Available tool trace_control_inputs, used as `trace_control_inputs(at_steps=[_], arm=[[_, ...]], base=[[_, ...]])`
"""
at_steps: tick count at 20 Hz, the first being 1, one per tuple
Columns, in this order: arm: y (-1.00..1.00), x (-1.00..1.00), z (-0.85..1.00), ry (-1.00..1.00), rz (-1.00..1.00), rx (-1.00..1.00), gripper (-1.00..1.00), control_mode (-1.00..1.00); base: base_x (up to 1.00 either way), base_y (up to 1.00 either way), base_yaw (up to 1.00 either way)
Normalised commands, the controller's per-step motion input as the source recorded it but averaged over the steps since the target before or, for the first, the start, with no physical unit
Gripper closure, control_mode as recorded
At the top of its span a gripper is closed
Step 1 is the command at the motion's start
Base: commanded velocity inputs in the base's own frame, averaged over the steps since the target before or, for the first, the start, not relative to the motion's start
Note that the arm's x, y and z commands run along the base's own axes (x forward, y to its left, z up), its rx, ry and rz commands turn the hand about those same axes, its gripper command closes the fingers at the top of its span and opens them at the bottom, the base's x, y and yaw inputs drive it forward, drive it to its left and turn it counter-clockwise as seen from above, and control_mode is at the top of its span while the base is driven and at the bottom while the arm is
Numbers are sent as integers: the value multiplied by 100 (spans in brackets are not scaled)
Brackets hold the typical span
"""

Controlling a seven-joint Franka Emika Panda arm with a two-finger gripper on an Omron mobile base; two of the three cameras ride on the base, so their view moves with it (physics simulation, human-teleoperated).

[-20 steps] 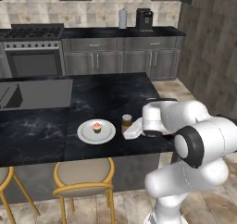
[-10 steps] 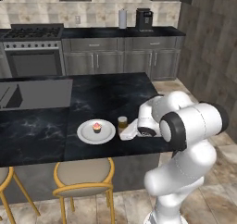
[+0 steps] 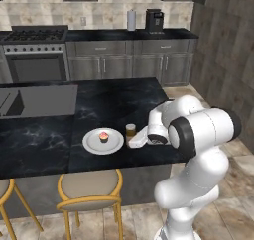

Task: Take the cinnamon bottle from the cabinet and place it on the dining table, next to the plate with the cupcake. Then take the chocolate from the dining counter and place it on the cupcake plate.

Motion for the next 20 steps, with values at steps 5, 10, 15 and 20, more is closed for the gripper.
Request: trace_control_inputs(at_steps=[5,10,15,20], arm=[[0,-7,0,0,0,0,-100,-100],[0,-20,5,0,0,0,-100,-100],[-12,-35,41,0,-1,0,-100,-100],[-19,-55,82,0,-3,0,-100,-100]], base=[[0,0,0],[0,0,0],[0,0,0],[0,0,0]])
